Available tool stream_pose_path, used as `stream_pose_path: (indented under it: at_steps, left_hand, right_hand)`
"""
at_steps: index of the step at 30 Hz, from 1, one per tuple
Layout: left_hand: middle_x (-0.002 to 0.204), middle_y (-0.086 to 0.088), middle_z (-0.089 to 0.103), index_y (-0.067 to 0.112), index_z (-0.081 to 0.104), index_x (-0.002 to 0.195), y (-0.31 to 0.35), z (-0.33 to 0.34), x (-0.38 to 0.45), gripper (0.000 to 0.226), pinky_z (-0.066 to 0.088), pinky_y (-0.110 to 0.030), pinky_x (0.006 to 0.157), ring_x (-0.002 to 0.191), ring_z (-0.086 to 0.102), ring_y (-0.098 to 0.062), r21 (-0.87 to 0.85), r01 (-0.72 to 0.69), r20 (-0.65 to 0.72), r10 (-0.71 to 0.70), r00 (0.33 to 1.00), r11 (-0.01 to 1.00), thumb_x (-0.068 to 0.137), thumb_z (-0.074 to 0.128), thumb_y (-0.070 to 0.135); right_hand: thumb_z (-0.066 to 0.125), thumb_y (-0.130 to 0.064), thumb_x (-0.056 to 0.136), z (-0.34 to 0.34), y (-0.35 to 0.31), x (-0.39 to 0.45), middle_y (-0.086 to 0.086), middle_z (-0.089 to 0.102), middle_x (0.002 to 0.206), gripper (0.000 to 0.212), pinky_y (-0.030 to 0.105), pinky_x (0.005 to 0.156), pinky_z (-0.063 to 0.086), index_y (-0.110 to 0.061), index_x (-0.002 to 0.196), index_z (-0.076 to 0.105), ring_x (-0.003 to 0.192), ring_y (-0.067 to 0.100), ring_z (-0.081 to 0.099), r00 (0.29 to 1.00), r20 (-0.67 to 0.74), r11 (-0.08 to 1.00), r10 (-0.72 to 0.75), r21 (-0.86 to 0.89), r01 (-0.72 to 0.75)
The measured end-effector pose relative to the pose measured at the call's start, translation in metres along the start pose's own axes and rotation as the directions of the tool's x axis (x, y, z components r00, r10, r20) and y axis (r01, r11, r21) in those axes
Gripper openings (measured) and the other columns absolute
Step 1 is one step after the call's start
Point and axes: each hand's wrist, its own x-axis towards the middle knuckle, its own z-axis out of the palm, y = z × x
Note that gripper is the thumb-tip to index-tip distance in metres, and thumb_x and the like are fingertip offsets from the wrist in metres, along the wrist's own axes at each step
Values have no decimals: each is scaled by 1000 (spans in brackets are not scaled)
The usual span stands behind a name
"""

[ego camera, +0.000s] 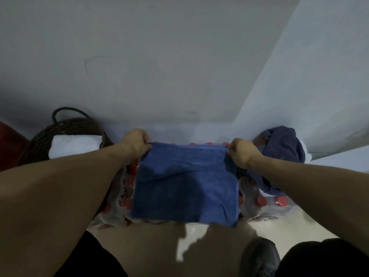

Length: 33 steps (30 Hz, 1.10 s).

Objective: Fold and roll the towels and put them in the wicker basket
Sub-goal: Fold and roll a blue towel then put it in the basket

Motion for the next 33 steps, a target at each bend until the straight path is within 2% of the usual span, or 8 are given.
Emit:
stream_pose_path:
  at_steps: [4, 10, 16, 19, 22, 26, 30, 33]
  left_hand:
    - [91, -14, 67, 9, 61, 82, 3, 11, 10, 12, 50, -34, 77, 89, 62, -30, -14, -6, 60, 7, 998, 1000, 86, 71, 17]
    - [96, -12, 59, 11, 53, 90, 0, 19, 21, 13, 44, -32, 74, 89, 55, -29, 80, 22, 71, -27, 997, 997, 85, 65, 8]
    - [101, -16, 59, 9, 54, 96, 2, 26, 27, 21, 50, -38, 84, 91, 55, -30, 70, 65, 116, -73, 991, 995, 81, 64, -1]
    - [104, -18, 66, 3, 64, 96, 5, 24, 28, 18, 53, -41, 87, 97, 61, -34, 89, 97, 138, -108, 984, 991, 79, 69, 0]
    - [99, -16, 69, 1, 70, 96, 6, 15, 25, 23, 56, -38, 80, 93, 66, -31, 134, 107, 166, -129, 978, 985, 76, 77, 9]
    - [82, -14, 68, 7, 64, 75, 3, 3, 18, 18, 54, -34, 70, 74, 62, -25, 34, 104, 185, -109, 977, 994, 71, 82, 7]
    - [65, -7, 65, 11, 63, 69, -3, -17, 15, 23, 51, -28, 59, 56, 58, -19, -51, 10, 168, -1, 986, 999, 67, 86, 6]
    - [65, -6, 65, 11, 64, 74, -2, -25, 6, 22, 49, -24, 53, 53, 59, -16, -63, -33, 174, 43, 984, 997, 70, 84, 4]
  right_hand:
    - [59, -17, 94, -3, -7, 18, 15, 69, 112, 16, 28, 76, 43, -6, 102, 68, 102, 33, 62, 1000, 8, 1000, -28, 12, 28]
    - [65, -17, 90, 4, -5, 35, 18, 69, 103, 14, 31, 73, 44, -5, 95, 69, 97, 36, 63, 997, -46, 998, -57, 14, 57]
    - [66, -29, 91, 17, 7, 35, 18, 64, 112, 33, 34, 78, 45, -8, 114, 54, 104, 36, 59, 1000, 23, 1000, -12, 2, 12]
    - [66, -30, 90, 13, 6, 35, 14, 67, 108, 23, 32, 78, 45, -11, 103, 64, 99, 32, 61, 998, 44, 998, -54, -31, 56]
    - [72, -25, 84, 5, 6, 32, 3, 62, 86, 21, 25, 68, 38, -23, 71, 55, 81, 24, 55, 997, 65, 999, -44, -10, 44]
    - [84, -10, 70, -3, 17, 22, -2, 62, 67, 27, 32, 63, 51, -21, 63, 60, 68, 19, 58, 996, 81, 969, 29, 242, -48]
    - [86, -7, 72, -15, 29, 10, 8, 66, 75, 22, 40, 72, 60, -7, 81, 65, 69, 21, 63, 987, 136, 826, 86, 544, -147]
    - [78, -7, 80, -22, 33, -3, 11, 68, 77, 14, 38, 69, 62, -1, 89, 68, 69, 22, 66, 983, 178, 749, 42, 646, -149]
